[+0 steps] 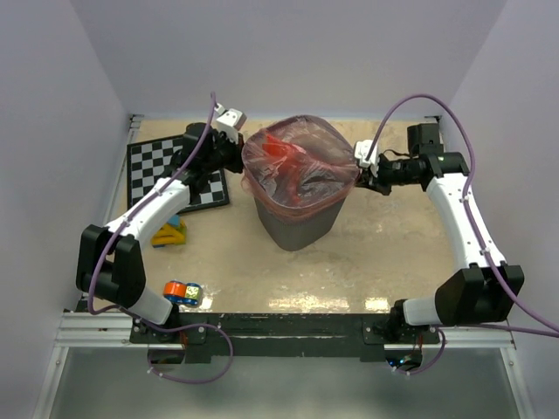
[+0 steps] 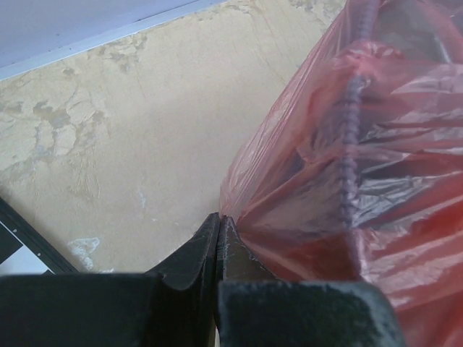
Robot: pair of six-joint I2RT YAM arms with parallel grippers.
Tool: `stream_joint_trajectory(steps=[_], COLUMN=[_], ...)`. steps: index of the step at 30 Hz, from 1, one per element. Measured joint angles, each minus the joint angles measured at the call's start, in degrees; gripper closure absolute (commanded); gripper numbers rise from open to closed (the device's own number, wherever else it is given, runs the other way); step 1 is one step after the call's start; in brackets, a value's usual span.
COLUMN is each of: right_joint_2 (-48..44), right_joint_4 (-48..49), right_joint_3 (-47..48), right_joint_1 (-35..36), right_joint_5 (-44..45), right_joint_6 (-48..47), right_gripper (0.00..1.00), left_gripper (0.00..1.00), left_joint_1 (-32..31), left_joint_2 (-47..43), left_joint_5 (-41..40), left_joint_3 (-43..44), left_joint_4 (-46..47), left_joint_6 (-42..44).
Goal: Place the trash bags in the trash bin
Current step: Place the trash bag in the trash bin.
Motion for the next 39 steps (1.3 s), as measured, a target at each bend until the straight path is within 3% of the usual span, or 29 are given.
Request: stream_joint_trajectory(steps=[14, 23, 26, 31, 34, 39], right_joint_2=[2.45, 4.61, 4.96, 1.53, -5.33, -22.62], right_joint_4=[8.2, 17.16, 17.25, 17.35, 17.88, 18.91], right_joint_3=[-8.72, -13.07, -12.55, -14.1, -17.27, -20.15], right_joint_1=[0.24, 0.17, -0.09, -1.36, -1.75, -1.55], right_joint_5=[2.38, 0.11, 0.52, 3.39, 5.35, 6.69], right_joint_6=[-0.74, 5.64, 7.43, 11.21, 12.66, 12.48], right_gripper=[1.0, 1.0, 0.87, 0.53, 0.46, 0.35], left_gripper=[1.0, 1.0, 0.99, 0.81, 0.73, 0.5], left_joint_1=[0.02, 1.95, 2.91, 4.2, 5.81, 8.09], left_joint_2=[3.32, 6.32, 6.45, 4.26, 0.46, -13.55], left_joint_5=[3.96, 14.27, 16.0, 17.31, 16.92, 13.14], left_joint_3=[-5.38, -11.69, -11.8, -11.63, -12.52, -19.47], left_joint_4=[10.16, 23.28, 24.11, 19.37, 15.39, 8.68], left_joint_6=[-2.89, -8.57, -10.36, -7.8, -3.65, 8.76])
